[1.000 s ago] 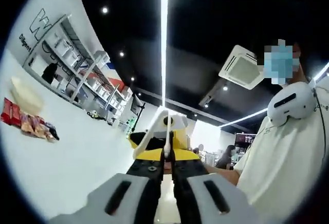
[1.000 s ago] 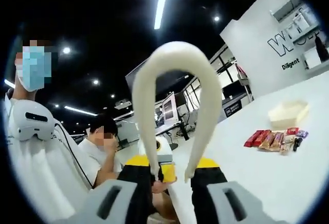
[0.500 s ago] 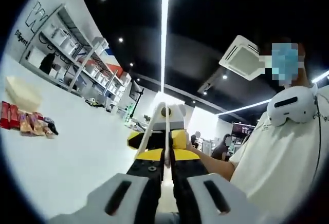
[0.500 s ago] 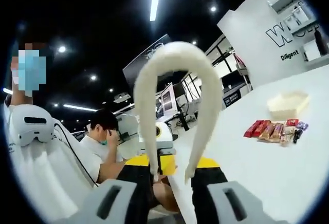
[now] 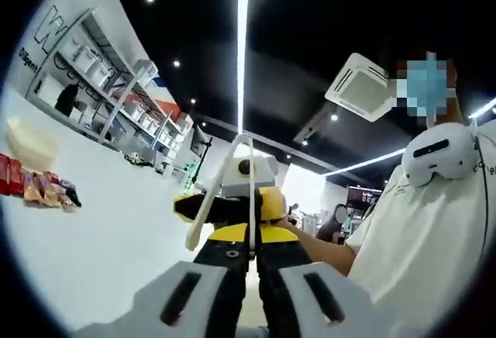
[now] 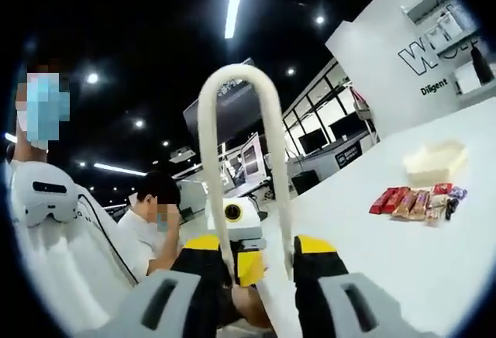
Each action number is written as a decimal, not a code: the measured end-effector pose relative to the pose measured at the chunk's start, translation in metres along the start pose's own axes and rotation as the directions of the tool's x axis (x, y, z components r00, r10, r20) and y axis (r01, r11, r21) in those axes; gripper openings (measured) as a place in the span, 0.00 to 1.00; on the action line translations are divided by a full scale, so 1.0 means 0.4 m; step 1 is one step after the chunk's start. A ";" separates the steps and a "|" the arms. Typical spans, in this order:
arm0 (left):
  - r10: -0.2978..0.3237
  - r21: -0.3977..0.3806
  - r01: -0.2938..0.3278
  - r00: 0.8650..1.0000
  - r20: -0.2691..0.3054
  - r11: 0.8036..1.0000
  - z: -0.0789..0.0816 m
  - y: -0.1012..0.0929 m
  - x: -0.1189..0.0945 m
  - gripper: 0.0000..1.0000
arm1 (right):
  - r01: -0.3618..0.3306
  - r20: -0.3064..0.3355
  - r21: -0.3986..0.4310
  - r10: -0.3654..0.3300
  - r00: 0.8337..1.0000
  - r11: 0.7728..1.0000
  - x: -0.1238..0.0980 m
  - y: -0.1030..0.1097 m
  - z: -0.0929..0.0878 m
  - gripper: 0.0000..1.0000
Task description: Place the target food into the container with the food tongs after gripping and lifting it, then release it inside without dropping or visibly crushing the food.
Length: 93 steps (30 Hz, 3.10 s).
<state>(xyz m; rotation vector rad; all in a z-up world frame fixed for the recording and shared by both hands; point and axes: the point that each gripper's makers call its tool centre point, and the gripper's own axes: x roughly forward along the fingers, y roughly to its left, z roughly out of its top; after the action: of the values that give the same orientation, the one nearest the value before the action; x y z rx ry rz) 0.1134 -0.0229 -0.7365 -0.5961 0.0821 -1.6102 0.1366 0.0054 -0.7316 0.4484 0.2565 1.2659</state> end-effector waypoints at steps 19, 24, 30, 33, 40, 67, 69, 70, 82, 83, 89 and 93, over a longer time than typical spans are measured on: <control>-0.086 -0.139 0.094 0.994 0.064 0.986 0.006 -0.030 -0.009 0.01 | -0.078 -0.010 0.080 0.079 0.997 0.994 -0.007 0.037 -0.006 0.25; -0.045 -0.119 0.049 0.998 0.041 0.992 -0.005 -0.021 -0.002 0.02 | -0.056 0.010 0.076 0.055 0.998 0.996 -0.009 0.023 -0.007 0.22; 0.020 -0.071 -0.020 1.000 -0.011 0.997 -0.010 0.007 -0.007 0.06 | -0.003 0.067 0.040 0.000 0.998 0.999 -0.036 -0.004 0.030 0.19; 0.036 -0.061 -0.036 0.999 -0.001 0.998 0.003 0.011 -0.017 0.10 | 0.026 0.065 0.023 -0.027 0.997 0.999 -0.050 -0.019 0.035 0.19; 0.103 -0.030 -0.104 0.994 -0.041 0.994 -0.004 0.041 -0.047 0.09 | 0.087 0.061 -0.016 -0.086 0.994 0.996 -0.058 -0.049 0.031 0.17; 0.279 0.096 -0.271 0.956 -0.088 0.958 -0.012 0.140 -0.035 0.11 | 0.156 0.028 -0.068 -0.155 0.988 0.985 -0.029 -0.120 0.014 0.18; 0.250 0.062 -0.245 0.965 -0.083 0.967 -0.008 0.132 -0.031 0.07 | 0.156 0.040 -0.064 -0.154 0.987 0.986 -0.029 -0.118 0.018 0.18; 0.245 0.050 -0.242 0.966 -0.085 0.969 -0.007 0.130 -0.032 0.07 | 0.153 0.041 -0.058 -0.151 0.988 0.987 -0.031 -0.118 0.018 0.18; 0.259 0.233 -0.245 0.965 -0.032 0.941 0.018 0.098 -0.034 0.05 | 0.139 0.072 0.030 -0.141 0.987 0.990 -0.019 -0.111 0.035 0.23; 0.267 0.255 -0.250 0.963 -0.033 0.934 0.018 0.100 -0.034 0.04 | 0.143 0.074 0.033 -0.145 0.987 0.989 -0.019 -0.113 0.036 0.23; 0.247 0.199 -0.246 0.969 0.020 0.948 0.024 0.095 -0.025 0.03 | 0.132 0.093 0.057 -0.137 0.986 0.990 -0.019 -0.102 0.048 0.22; 0.229 0.092 -0.232 0.973 0.041 0.968 0.015 0.098 -0.023 0.03 | 0.146 0.071 0.064 -0.150 0.986 0.987 -0.018 -0.105 0.045 0.21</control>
<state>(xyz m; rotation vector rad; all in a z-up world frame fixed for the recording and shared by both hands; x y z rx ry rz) 0.1517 -0.0182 -0.7497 -0.5162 0.0493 -1.3711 0.1785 -0.0147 -0.7354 0.5176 0.2587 1.0958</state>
